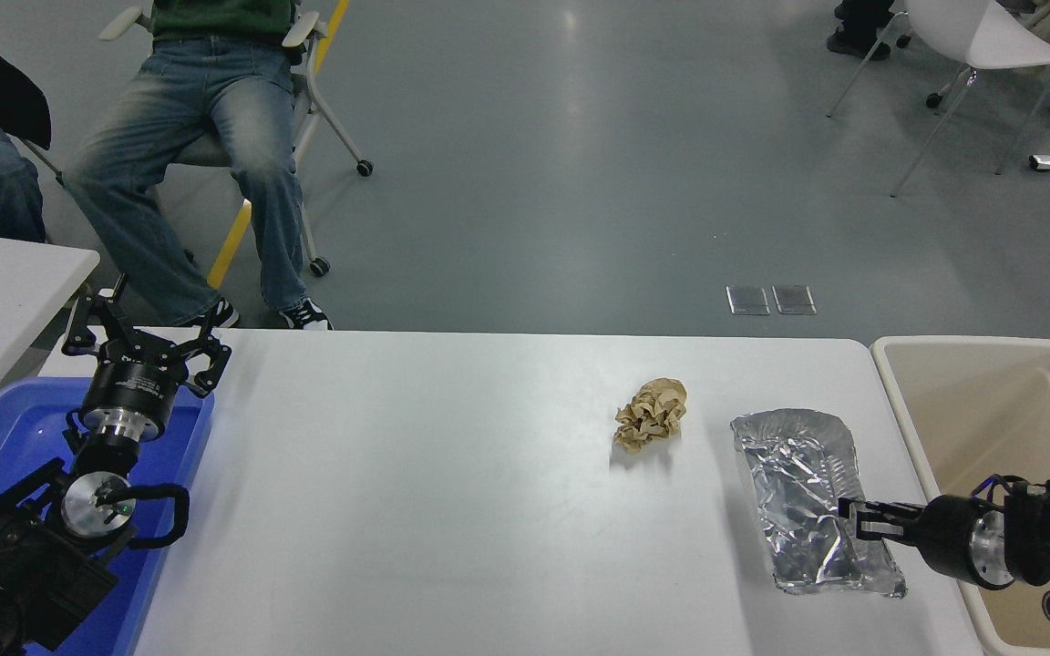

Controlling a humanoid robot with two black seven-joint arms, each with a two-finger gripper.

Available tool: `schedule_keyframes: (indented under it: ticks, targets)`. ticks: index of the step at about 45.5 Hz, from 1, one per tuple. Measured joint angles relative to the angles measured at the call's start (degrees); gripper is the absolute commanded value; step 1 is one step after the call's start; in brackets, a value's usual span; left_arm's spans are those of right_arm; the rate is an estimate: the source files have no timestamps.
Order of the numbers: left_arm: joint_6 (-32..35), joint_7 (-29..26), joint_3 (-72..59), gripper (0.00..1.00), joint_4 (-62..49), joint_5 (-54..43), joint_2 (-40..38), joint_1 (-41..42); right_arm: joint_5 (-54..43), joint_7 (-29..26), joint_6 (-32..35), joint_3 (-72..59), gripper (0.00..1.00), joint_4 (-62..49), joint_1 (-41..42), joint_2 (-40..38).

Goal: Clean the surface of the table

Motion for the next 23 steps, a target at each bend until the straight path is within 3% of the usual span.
schedule_keyframes:
  ticks: [23]
  targets:
    - [0.0, 0.0, 0.0, 1.0, 0.0, 0.0, 0.0, 0.0, -0.1, 3.6, 4.6, 0.1, 0.0, 5.2, 8.5, -12.2]
